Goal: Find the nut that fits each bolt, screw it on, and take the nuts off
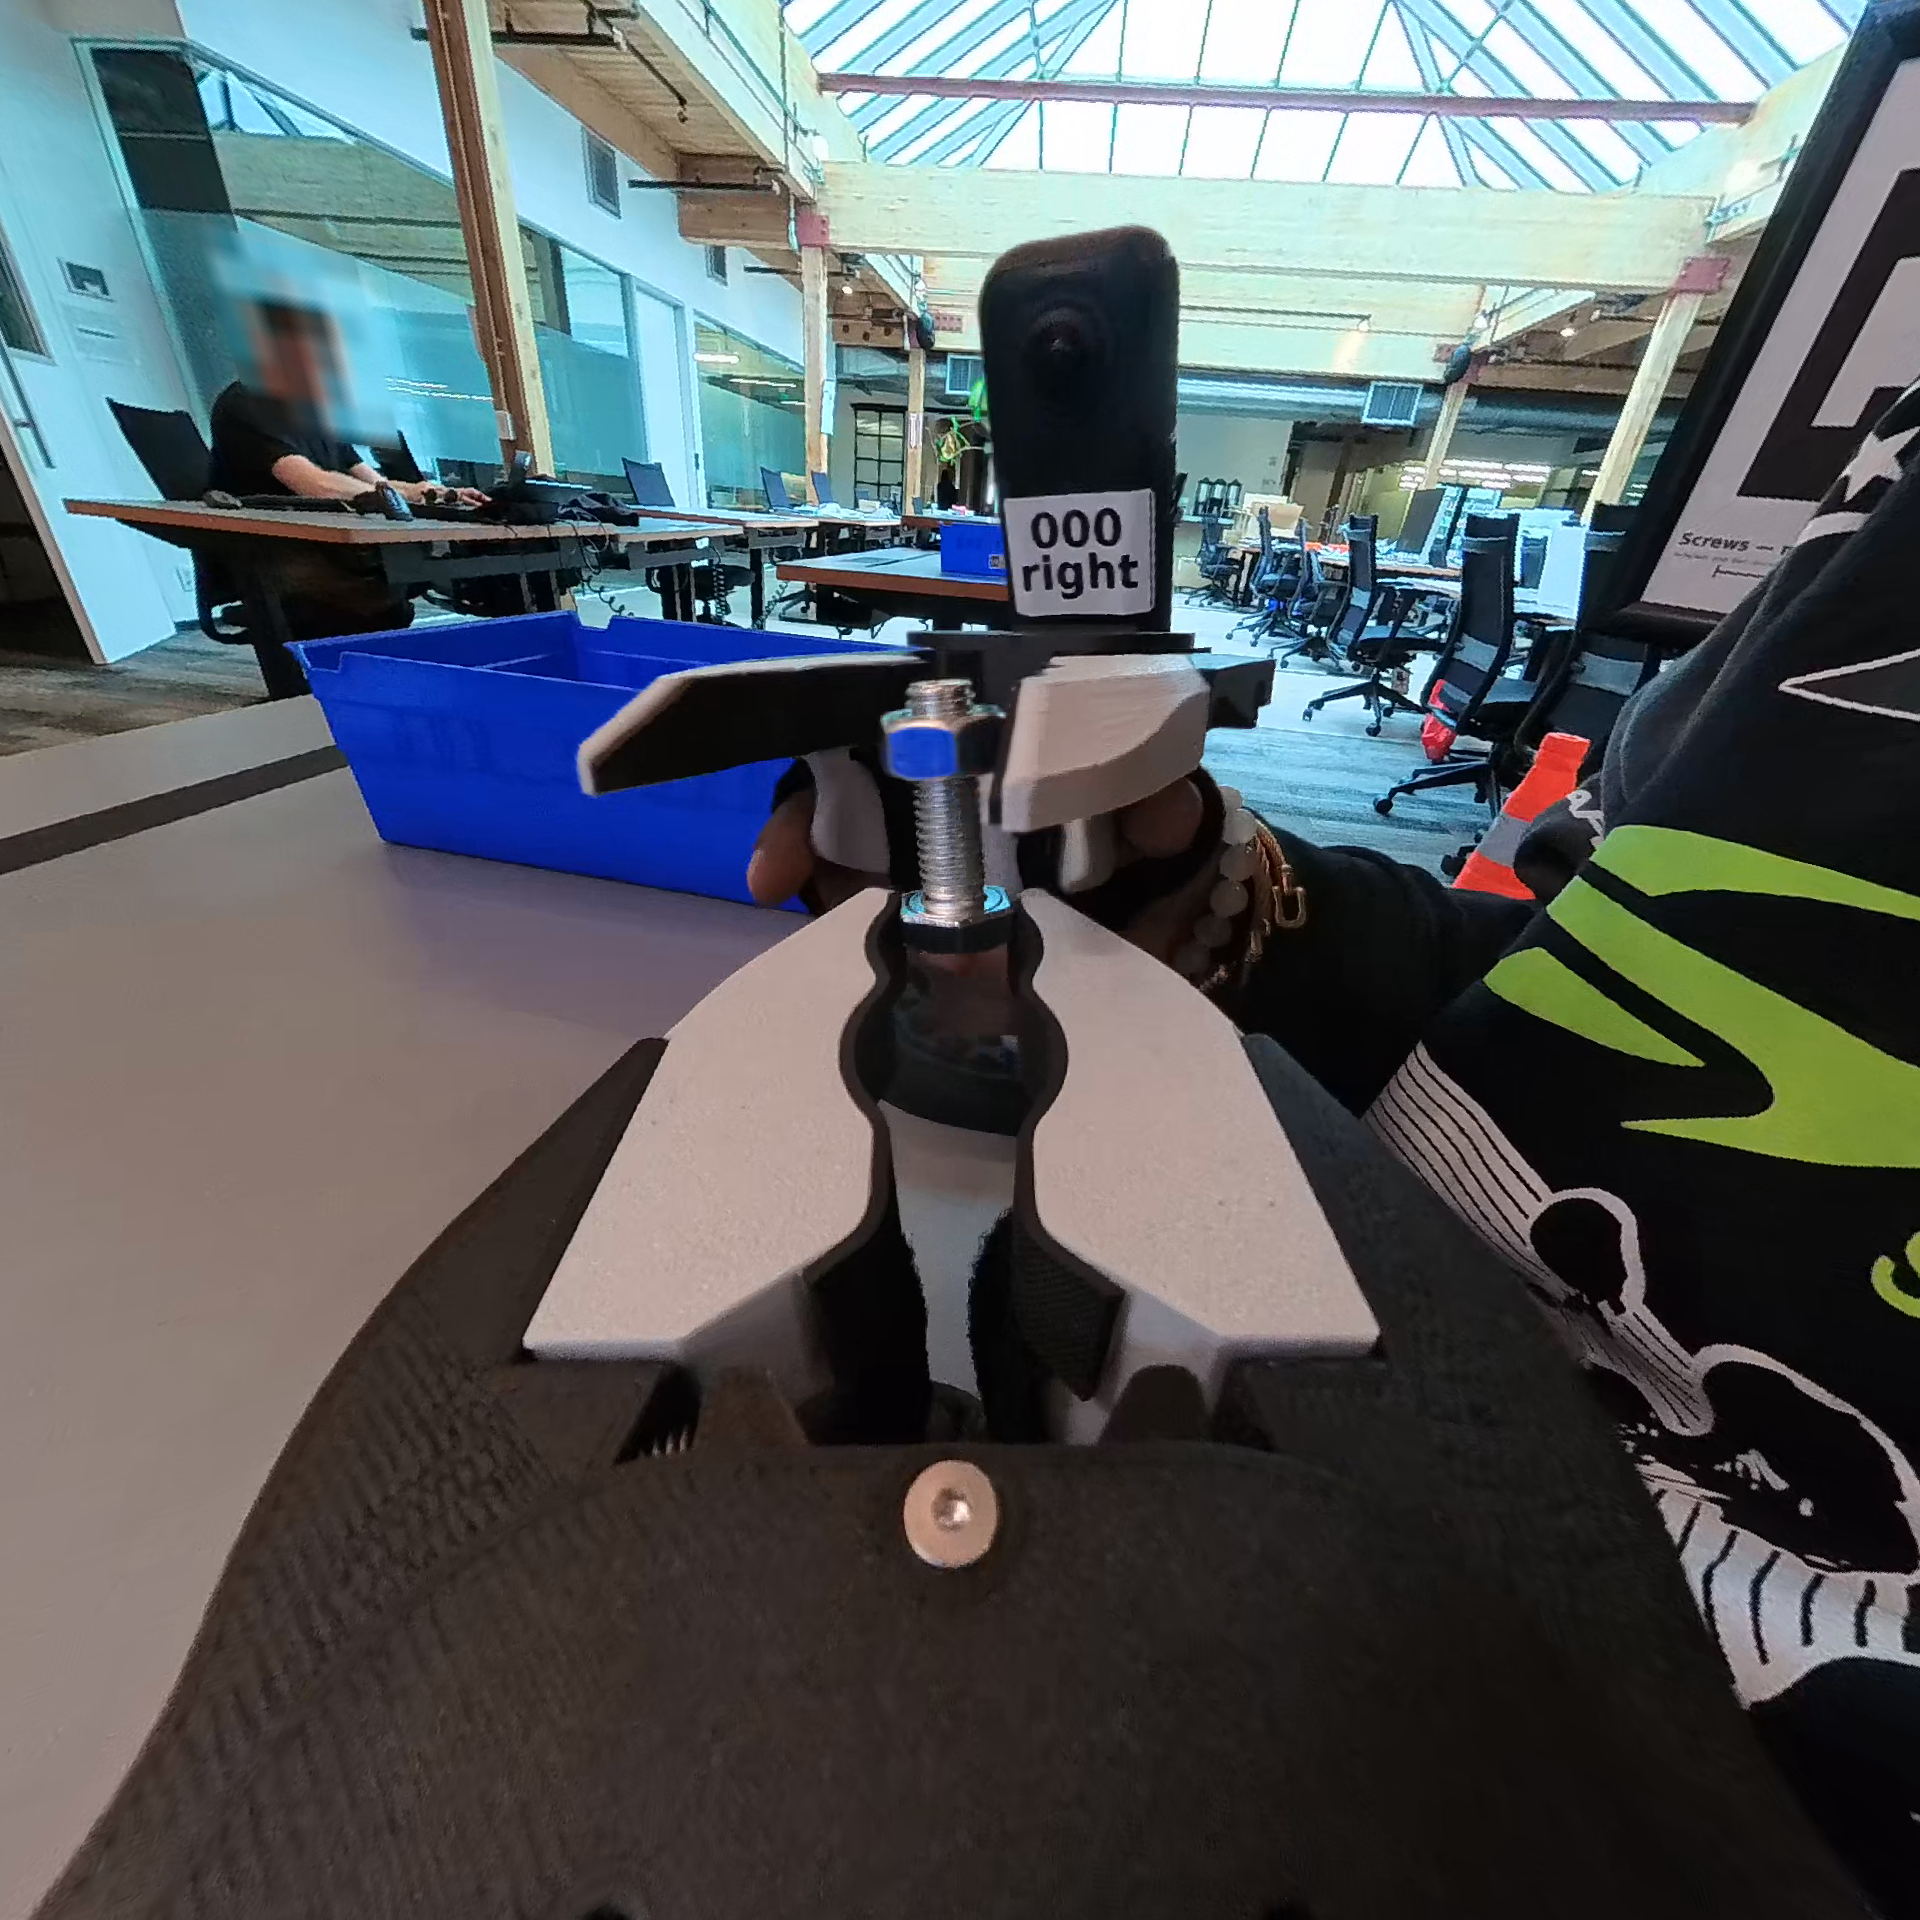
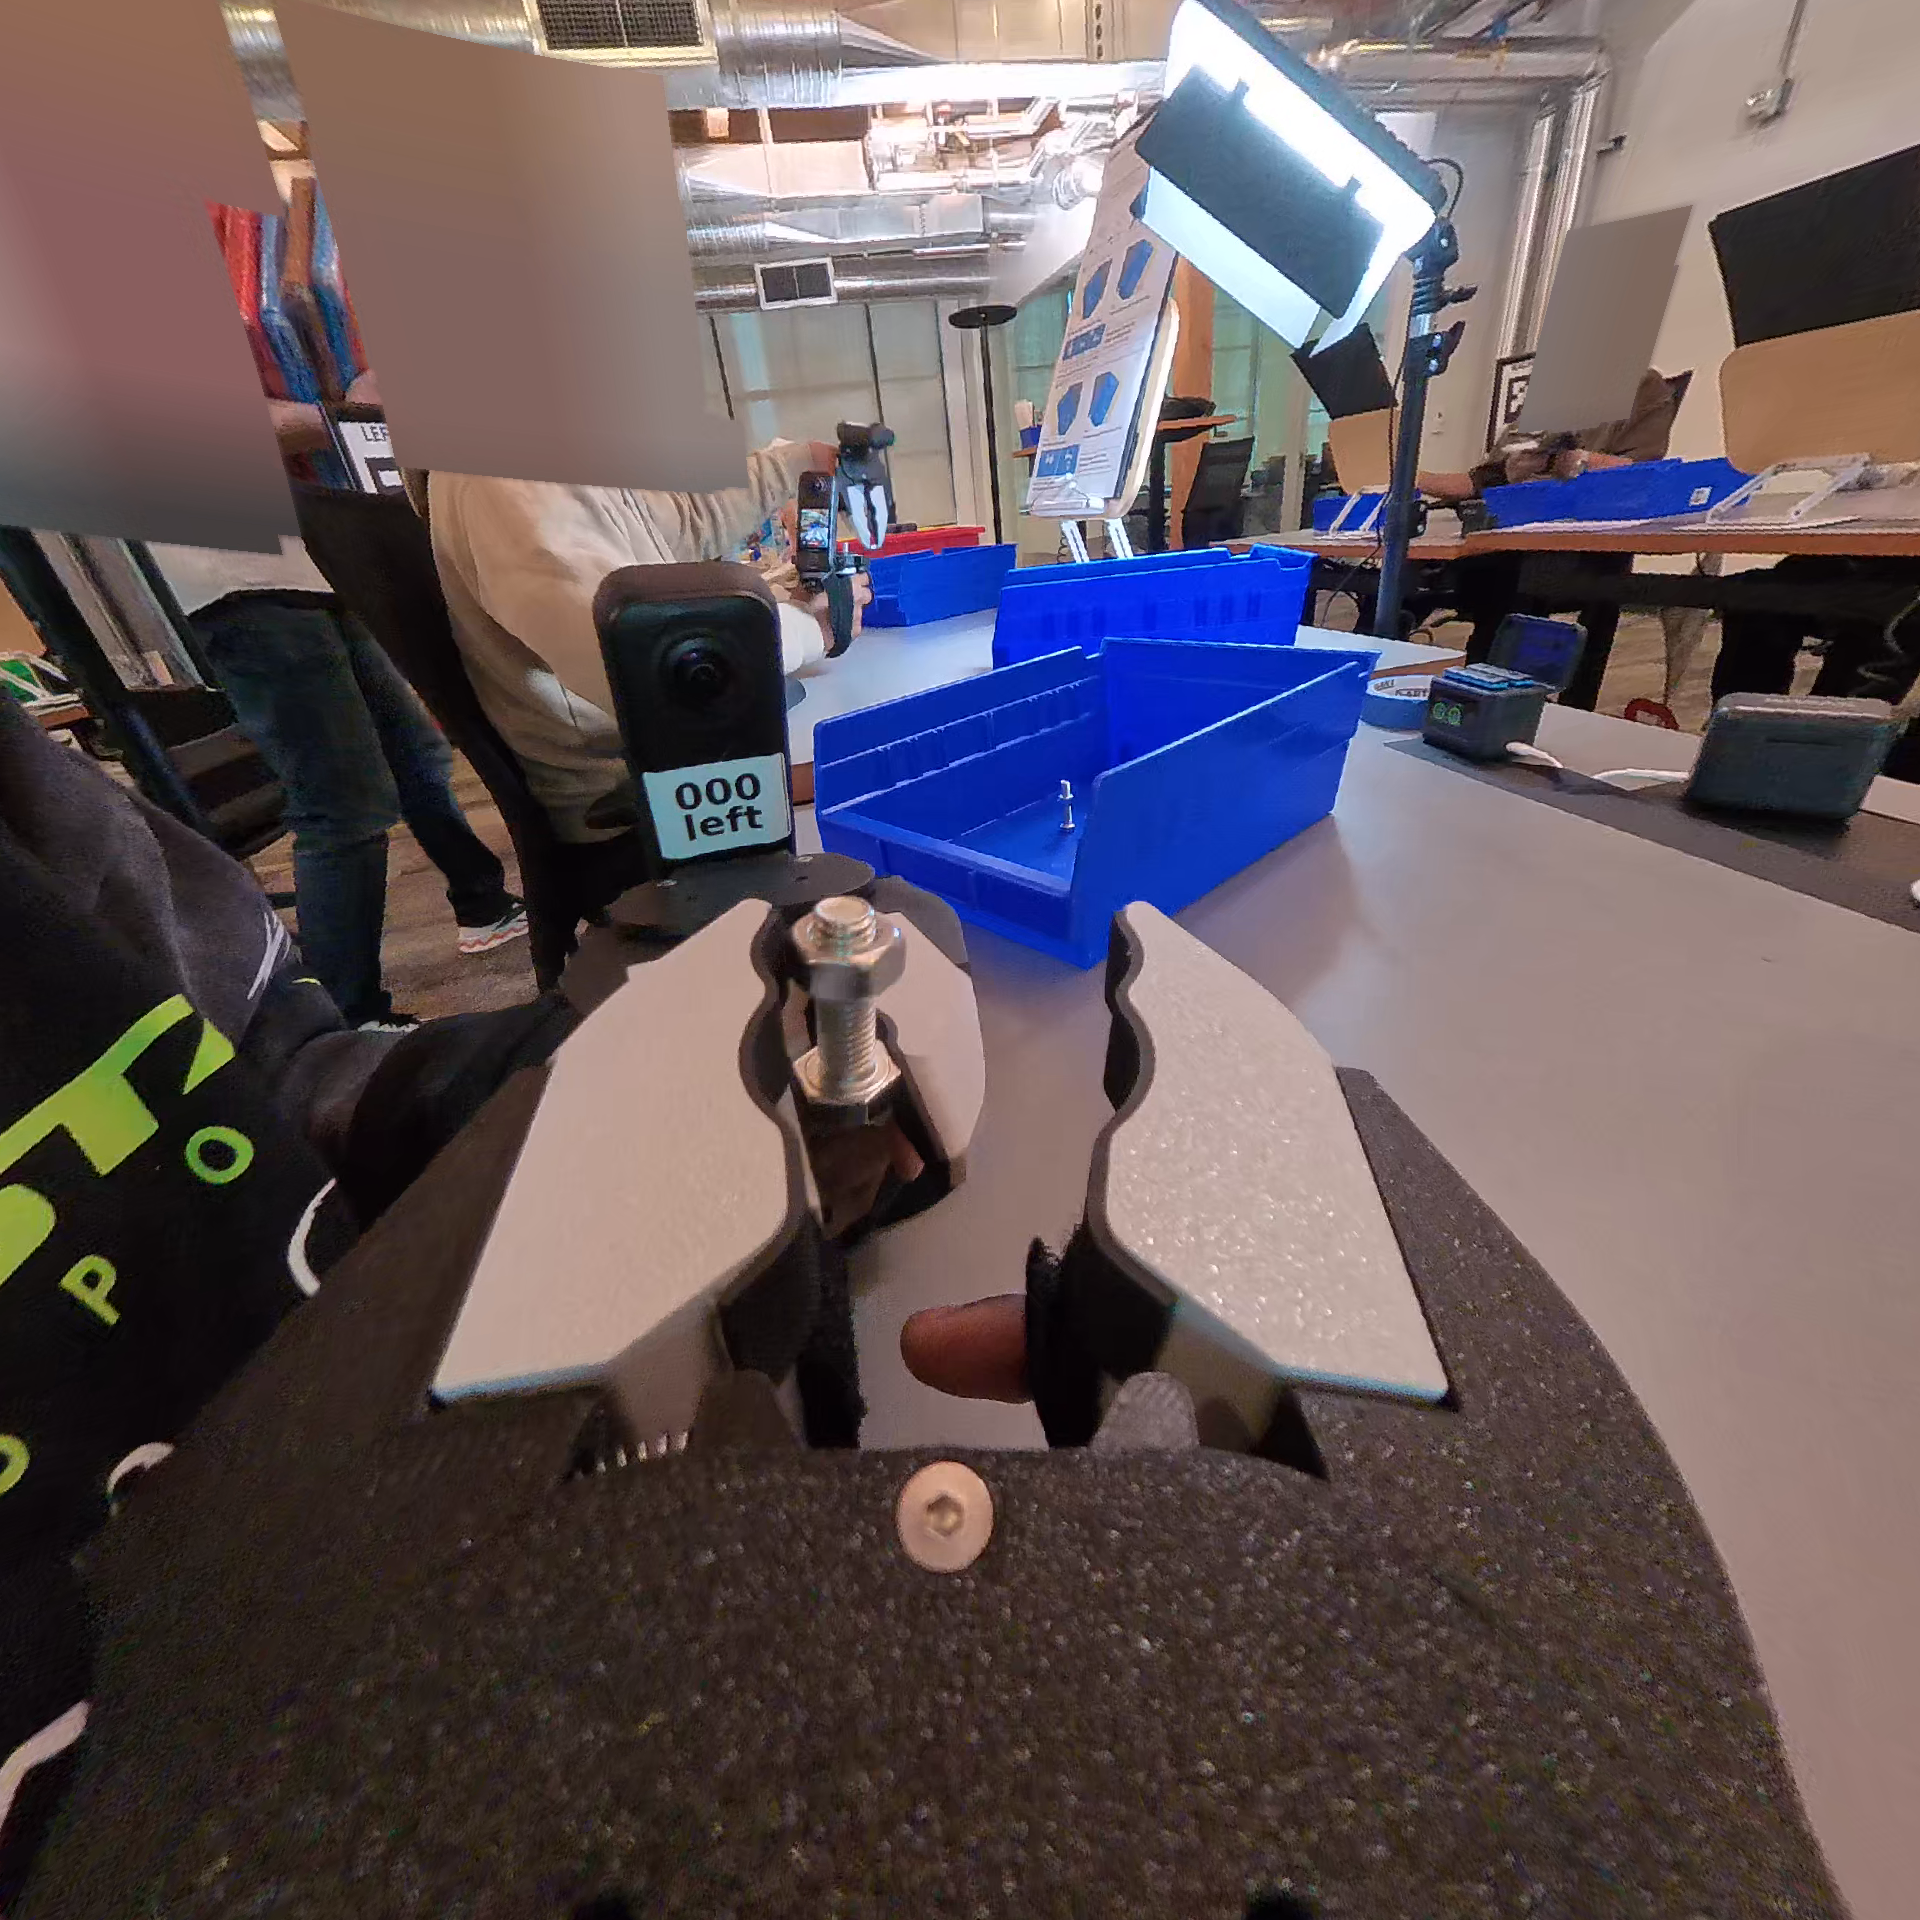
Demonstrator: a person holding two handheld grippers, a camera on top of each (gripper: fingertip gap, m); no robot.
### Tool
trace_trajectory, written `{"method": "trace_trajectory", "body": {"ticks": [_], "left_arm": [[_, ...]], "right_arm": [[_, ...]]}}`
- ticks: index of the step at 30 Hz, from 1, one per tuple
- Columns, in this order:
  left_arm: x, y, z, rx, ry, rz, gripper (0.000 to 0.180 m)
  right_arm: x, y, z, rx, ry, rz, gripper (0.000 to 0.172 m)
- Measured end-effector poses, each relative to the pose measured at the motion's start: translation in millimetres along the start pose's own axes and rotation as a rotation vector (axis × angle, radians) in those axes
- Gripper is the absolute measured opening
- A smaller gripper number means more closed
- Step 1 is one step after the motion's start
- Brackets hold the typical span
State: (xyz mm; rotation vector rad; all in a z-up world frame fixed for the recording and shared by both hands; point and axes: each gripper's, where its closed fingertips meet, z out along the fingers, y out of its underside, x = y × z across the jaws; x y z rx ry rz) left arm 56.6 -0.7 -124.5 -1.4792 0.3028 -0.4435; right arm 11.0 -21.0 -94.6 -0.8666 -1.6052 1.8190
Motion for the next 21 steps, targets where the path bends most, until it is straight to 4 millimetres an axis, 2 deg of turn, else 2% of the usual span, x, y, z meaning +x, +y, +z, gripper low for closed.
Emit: {"method": "trace_trajectory", "body": {"ticks": [4,7,10,13,17,21], "left_arm": [[-2.4,-2.7,-1.7,0.02,-0.008,-0.017,0.018],[-1.4,-5.1,-2.9,0.035,0.002,-0.019,0.018],[-2.1,-3.6,-2.2,0.025,-0.004,-0.017,0.018],[-2.9,-3.5,-2.3,0.025,-0.009,-0.018,0.018],[-3.9,-2.8,-2.0,0.021,-0.016,-0.018,0.018],[-3.3,-0.4,-0.6,0.005,-0.021,-0.002,0.018]], "right_arm": [[2.9,-3.8,-17.4,0.028,0.012,-0.004,0.053],[16.1,-5.6,-31.4,0.055,0.085,0.004,0.026],[22.1,-5.1,-40.7,0.063,0.109,0.012,0.022],[16.2,-4.8,-39.0,0.064,0.072,0.015,0.036],[3.3,-3.7,-24.7,0.047,0.01,0.017,0.06],[-5.1,-1.1,-2.5,0.012,-0.014,-0.008,0.067]]}}
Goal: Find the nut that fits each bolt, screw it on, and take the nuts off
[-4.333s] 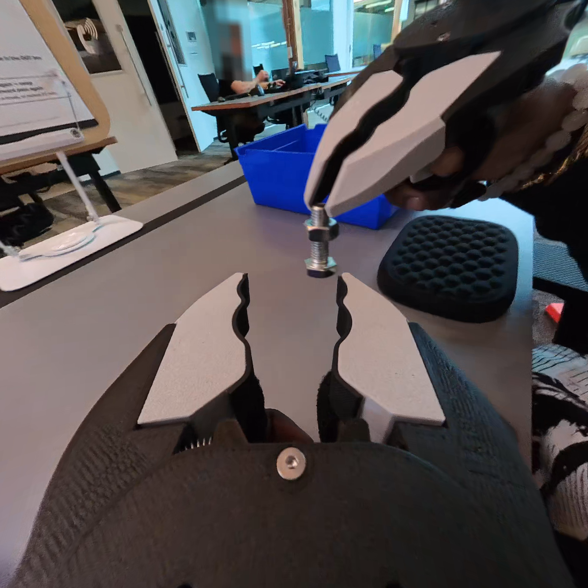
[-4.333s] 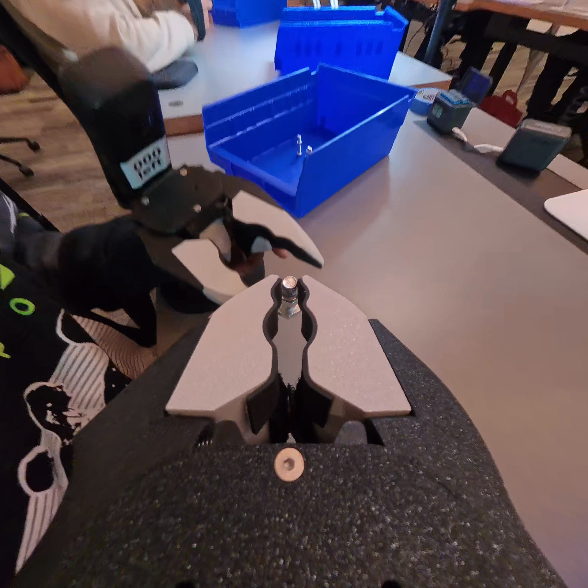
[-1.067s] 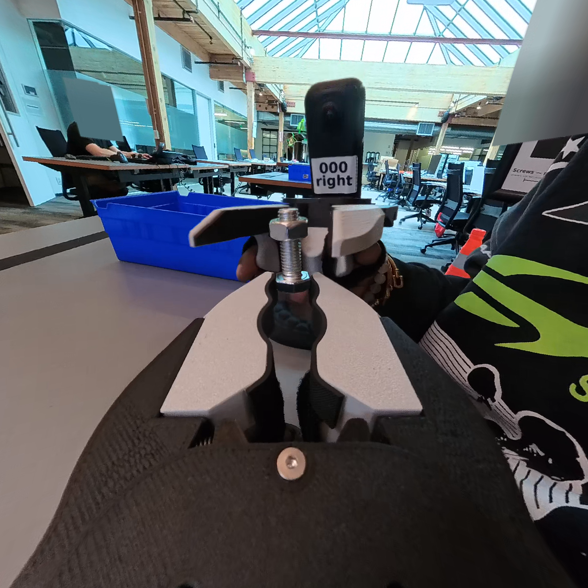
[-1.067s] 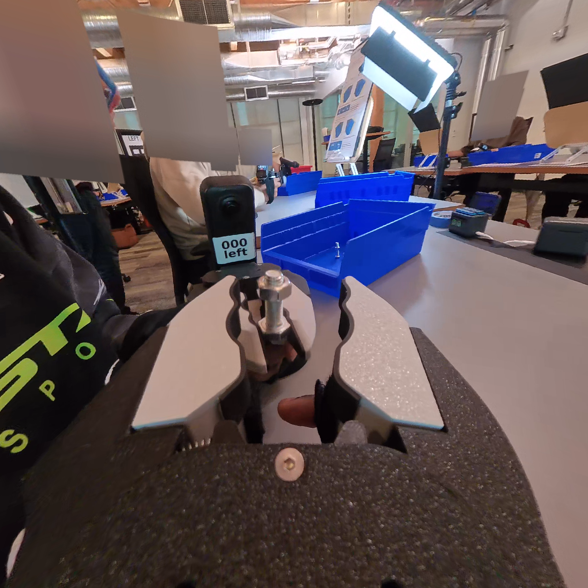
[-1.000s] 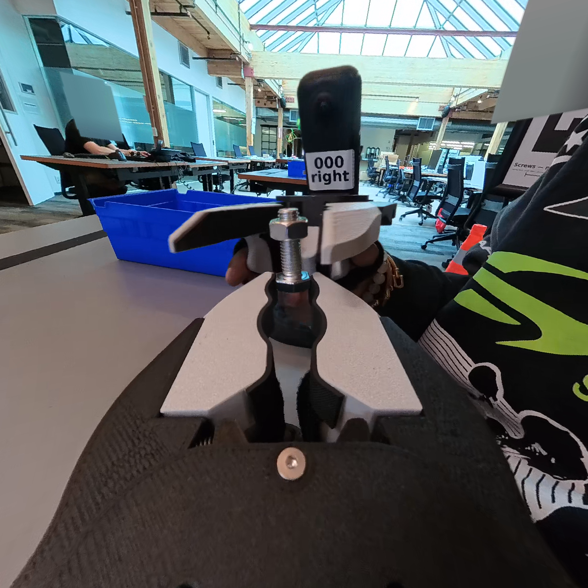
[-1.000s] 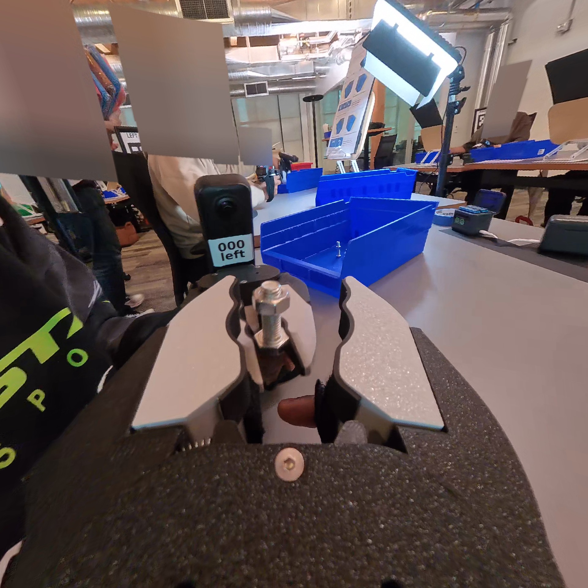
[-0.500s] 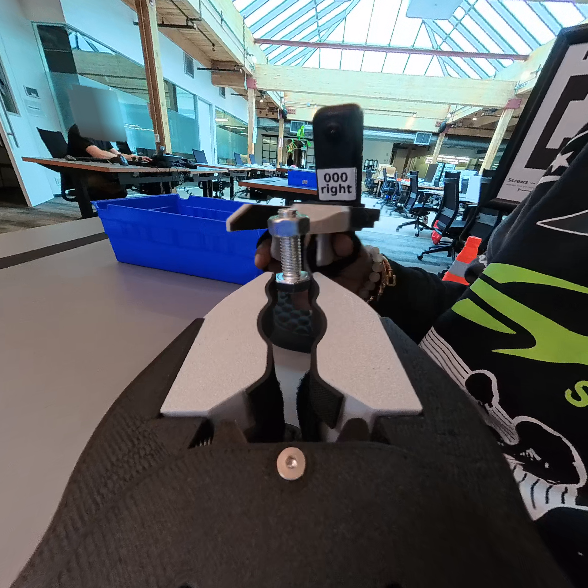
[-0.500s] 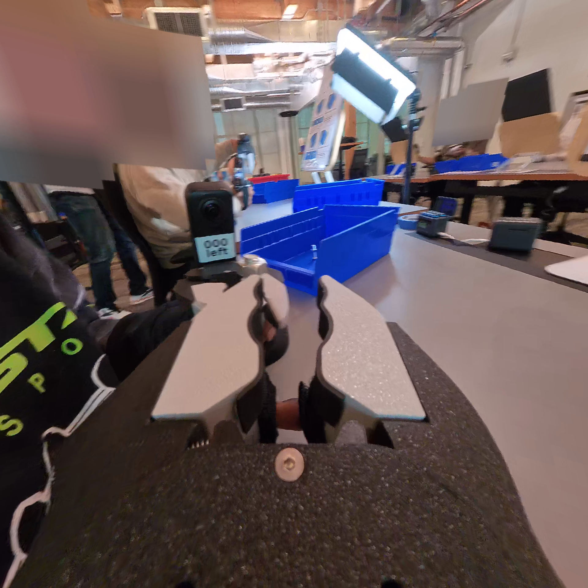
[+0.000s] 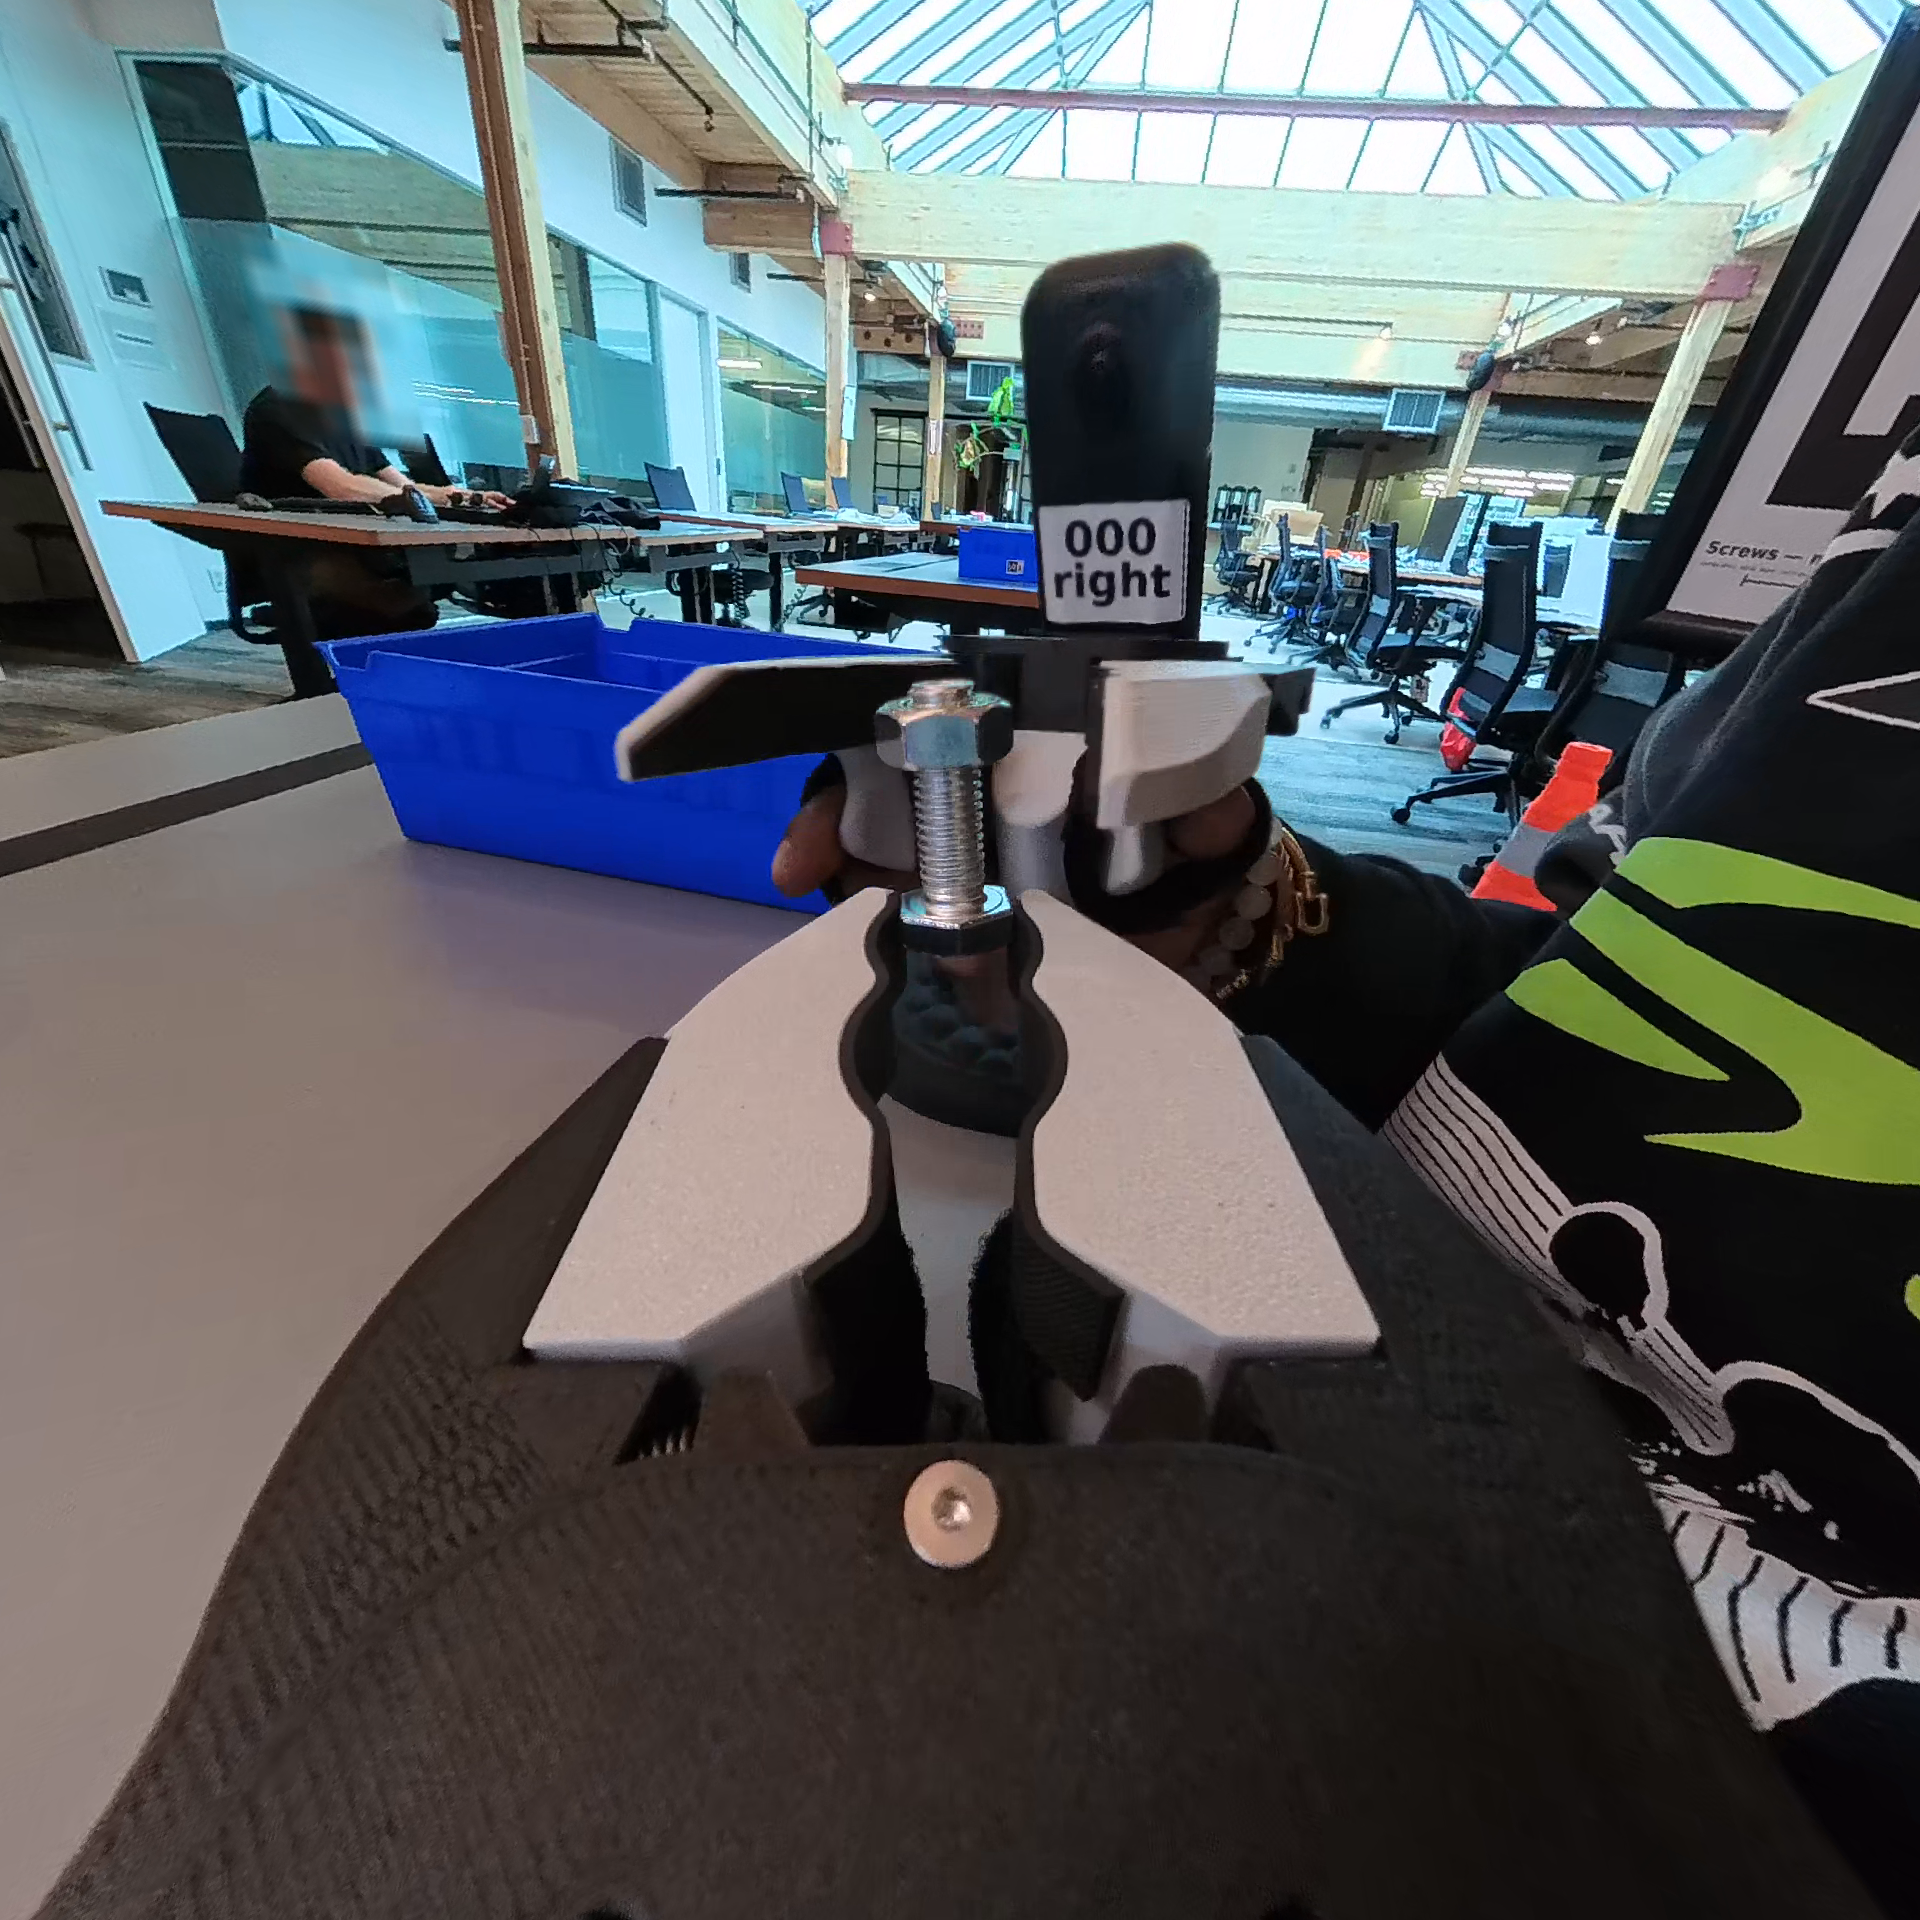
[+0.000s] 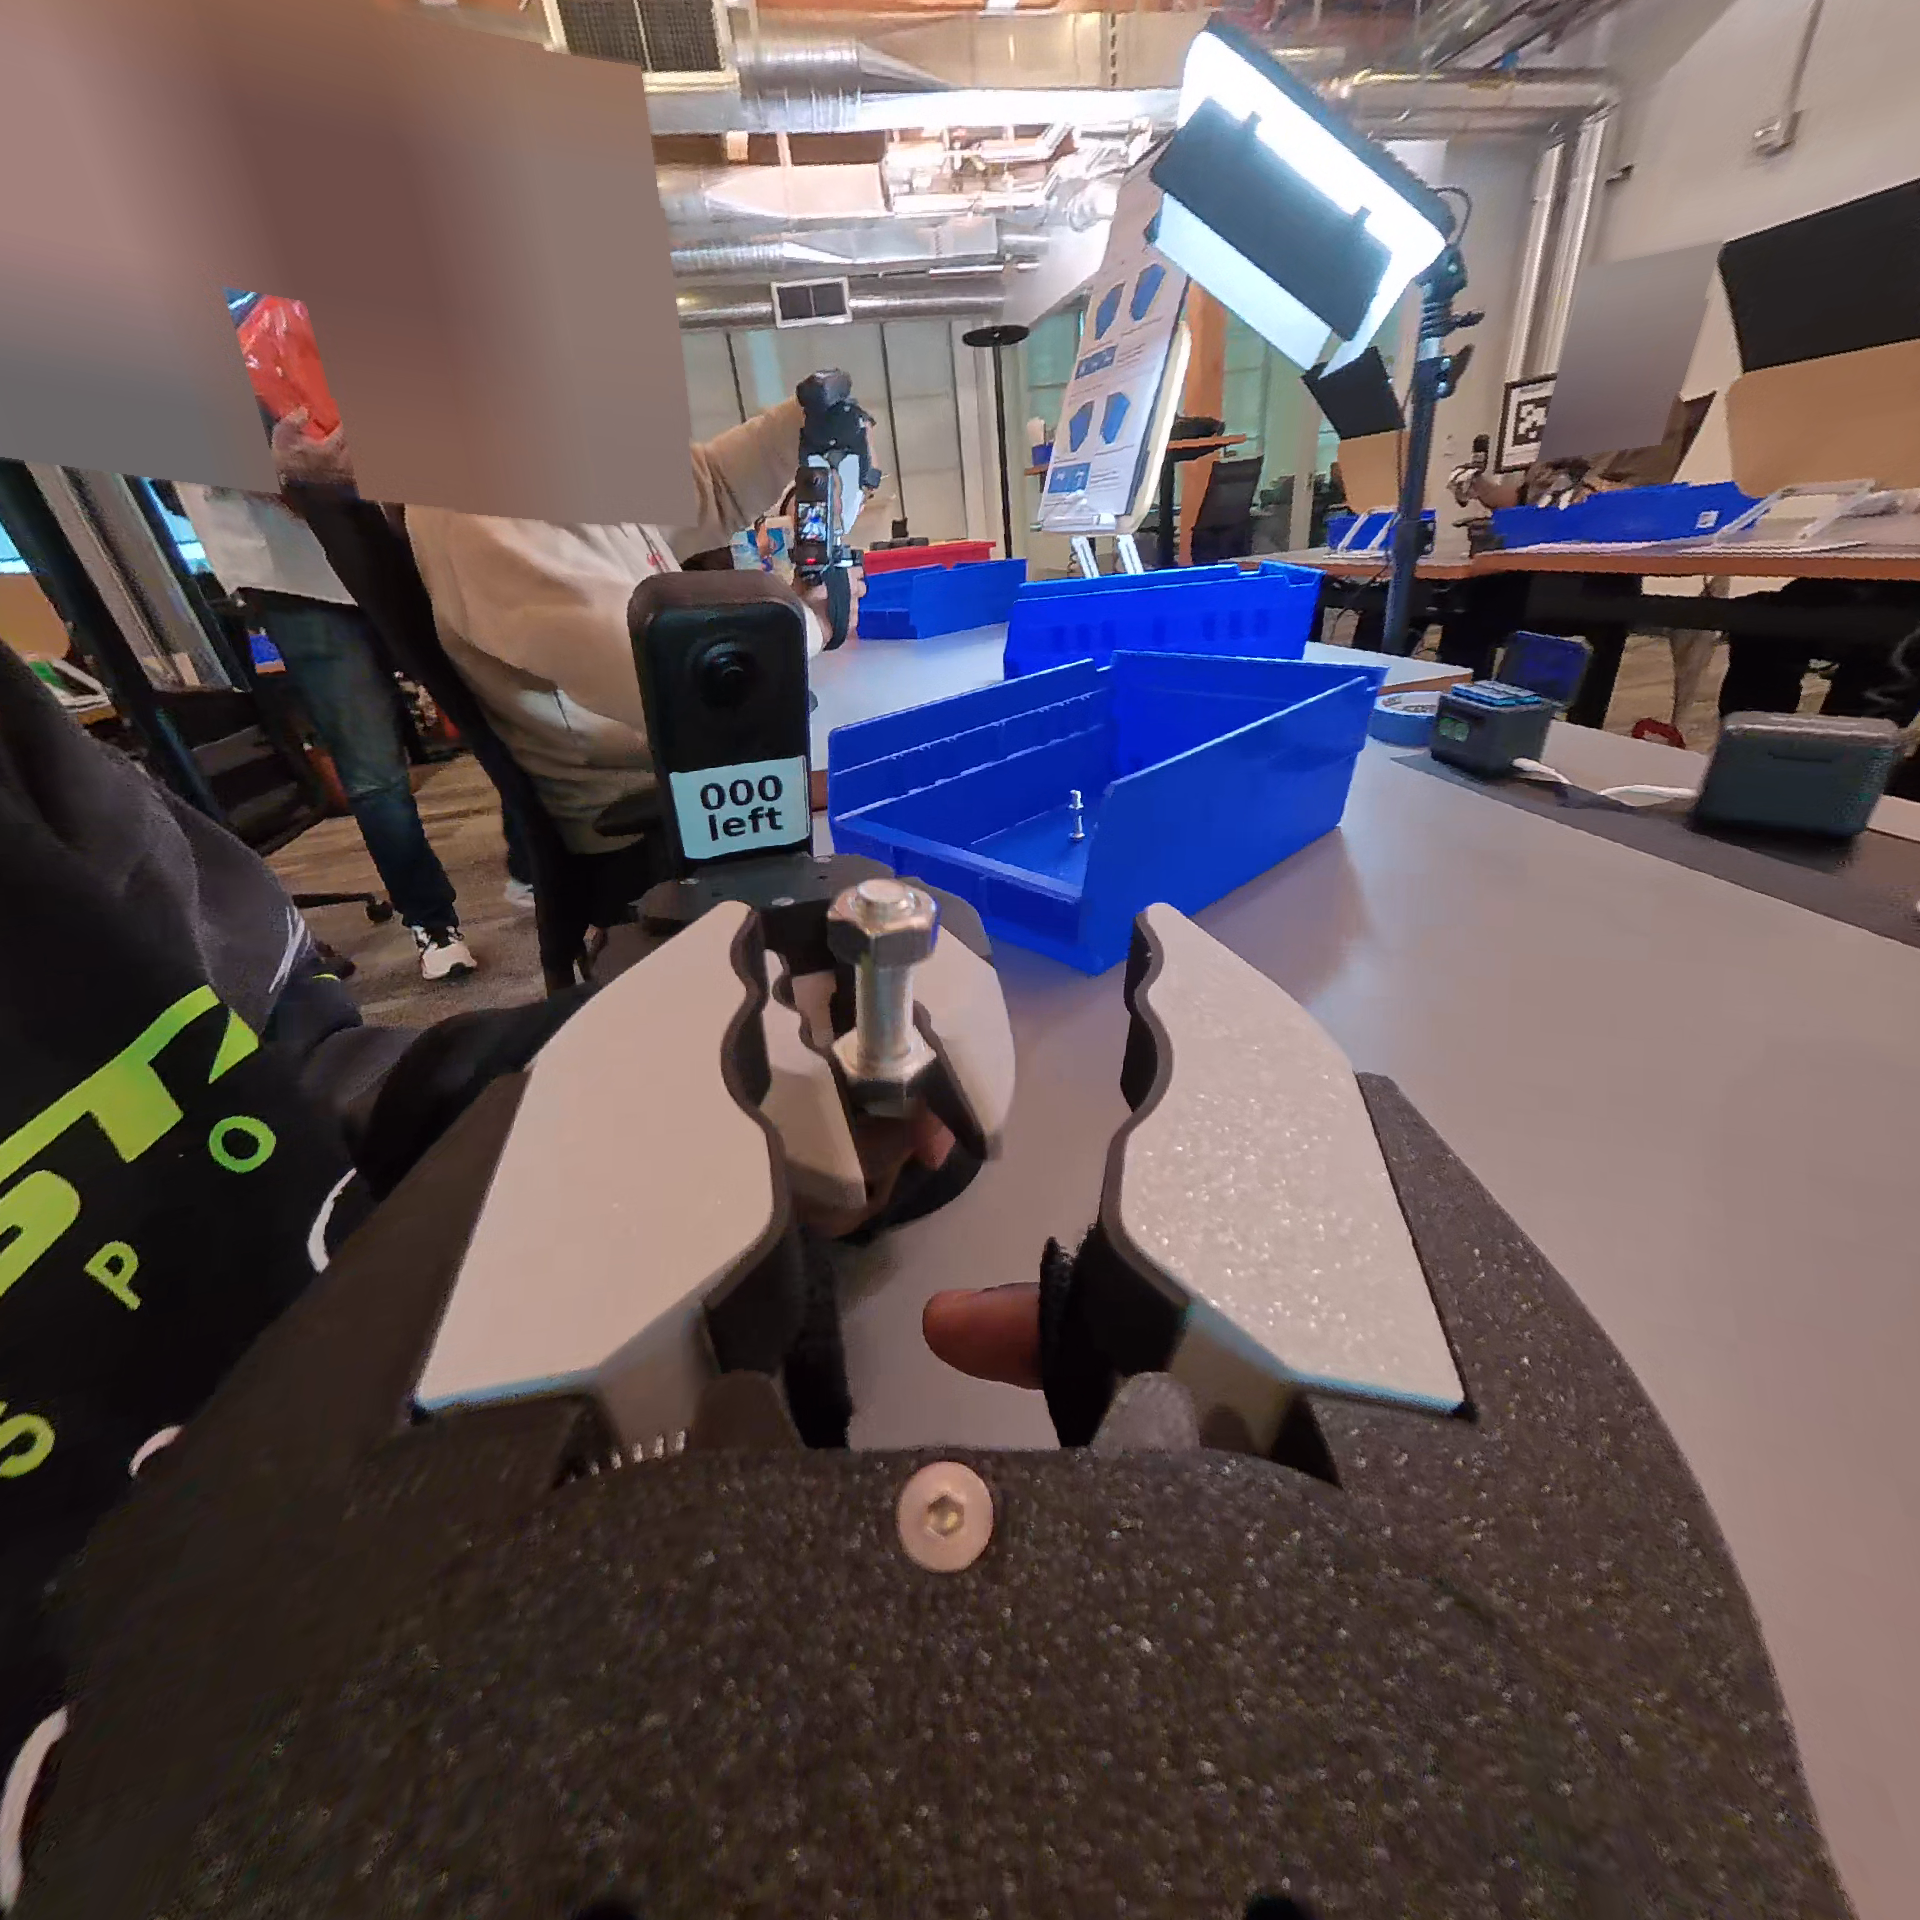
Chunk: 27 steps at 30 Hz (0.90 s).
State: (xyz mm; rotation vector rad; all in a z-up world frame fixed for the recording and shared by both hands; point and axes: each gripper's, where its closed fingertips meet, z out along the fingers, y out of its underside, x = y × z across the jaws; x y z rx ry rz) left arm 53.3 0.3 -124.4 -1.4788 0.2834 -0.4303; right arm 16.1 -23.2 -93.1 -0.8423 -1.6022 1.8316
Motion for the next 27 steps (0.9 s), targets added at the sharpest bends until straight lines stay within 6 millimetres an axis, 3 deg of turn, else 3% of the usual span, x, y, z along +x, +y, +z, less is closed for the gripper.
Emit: {"method": "trace_trajectory", "body": {"ticks": [4,8,11,20,27], "left_arm": [[0.9,1.1,0.7,-0.008,0.003,0.005,0.018],[0.2,0.3,0.1,-0.001,0.001,0.001,0.018],[1.5,1.0,0.5,-0.006,0.007,0.007,0.018],[-2.1,-1.5,-1.3,0.012,-0.002,-0.02,0.018],[-2.7,-4.4,-3.0,0.033,0.001,-0.032,0.018]], "right_arm": [[-4.0,2.3,17.6,-0.023,-0.015,-0.01,0.067],[-0.3,1.1,19.3,-0.021,0.002,-0.009,0.064],[4.8,-2.5,12.3,0.003,0.026,-0.008,0.056],[10.9,-6.6,-12.6,0.035,0.043,0.01,0.056],[30.6,0.5,-32.5,-0.001,0.156,-0.019,0.027]]}}
